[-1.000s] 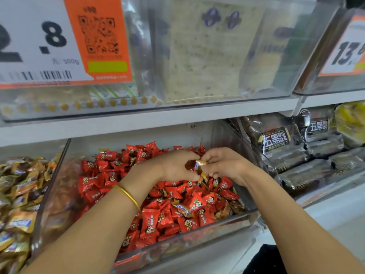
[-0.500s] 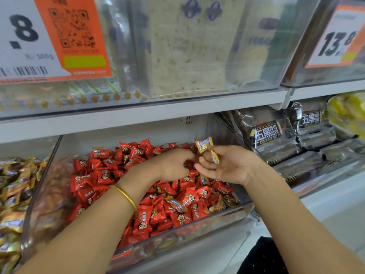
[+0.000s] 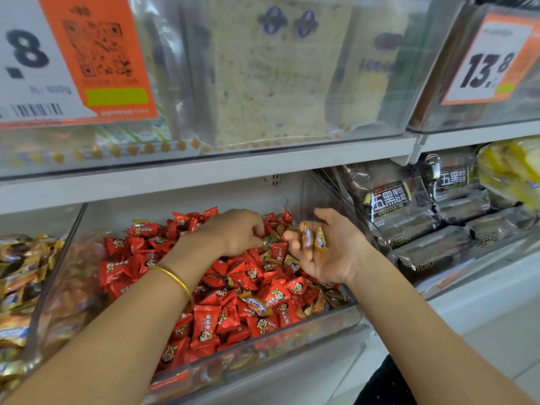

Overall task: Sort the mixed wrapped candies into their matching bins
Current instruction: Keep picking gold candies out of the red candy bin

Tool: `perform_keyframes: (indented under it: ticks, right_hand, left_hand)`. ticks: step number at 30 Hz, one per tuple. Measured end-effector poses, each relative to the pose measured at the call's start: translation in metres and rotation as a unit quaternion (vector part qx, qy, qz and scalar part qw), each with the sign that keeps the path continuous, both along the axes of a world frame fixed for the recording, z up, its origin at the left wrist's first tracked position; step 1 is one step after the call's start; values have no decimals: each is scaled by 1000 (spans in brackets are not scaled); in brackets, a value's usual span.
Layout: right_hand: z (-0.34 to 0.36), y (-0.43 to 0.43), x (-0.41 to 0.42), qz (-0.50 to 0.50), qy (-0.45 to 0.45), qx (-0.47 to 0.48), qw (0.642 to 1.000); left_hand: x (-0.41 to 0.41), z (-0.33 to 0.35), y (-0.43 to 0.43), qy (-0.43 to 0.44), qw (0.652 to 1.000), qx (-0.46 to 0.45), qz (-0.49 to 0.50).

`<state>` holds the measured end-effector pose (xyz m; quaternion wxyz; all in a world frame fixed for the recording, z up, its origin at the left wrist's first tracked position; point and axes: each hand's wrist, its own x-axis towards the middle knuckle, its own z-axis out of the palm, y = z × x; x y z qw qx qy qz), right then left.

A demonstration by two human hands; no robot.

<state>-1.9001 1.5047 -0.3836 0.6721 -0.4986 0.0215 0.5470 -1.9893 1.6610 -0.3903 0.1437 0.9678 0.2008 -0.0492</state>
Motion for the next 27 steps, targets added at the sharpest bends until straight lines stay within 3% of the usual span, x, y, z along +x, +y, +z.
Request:
perform_keyframes:
  ticks: [1,2,3,4,5,6,7,8,10,13,20,23,27]
  right_hand:
    - [0,1,-1,-1,-44,-7,999]
    - [-4,3,-1,3,-139,-35,990]
    - [-10,5,-2,18,-281,-87,956]
    - [-16,8,-3,47,-434,-149,887]
    - [-22,9,-4,91,-563,-205,795]
    - [-26,11,-5,134,-641,-248,713]
    - [-27,12,-7,168,-673,-276,666]
    - [-26,13,-8,193,-681,-296,642]
    - [-24,13,-9,218,-682,-316,622]
    - [-23,13,-9,195,-690,-300,630]
    - [-14,5,-4,57,-587,-165,790]
    - [-12,0,-6,50,-557,-134,818]
    - [-10,-8,-9,61,-479,-111,868]
  left_hand:
    - [5,-4,0,-25,1000,16,-2]
    - [12,-8,1,-35,999,34,-16]
    - [19,-11,1,-33,997,53,-42]
    - [25,-14,0,-19,996,65,-65]
    - [29,-16,0,7,994,70,-81]
    - [33,-20,0,37,992,76,-93]
    - [36,-22,0,68,988,91,-101]
    - [37,-25,0,88,984,109,-107]
    - [37,-27,0,99,982,124,-106]
    - [36,-26,1,87,986,107,-95]
    - [24,-22,7,1,999,24,-39]
    - [20,-21,8,-47,999,-11,-22]
    - [12,-9,10,-165,973,-147,62]
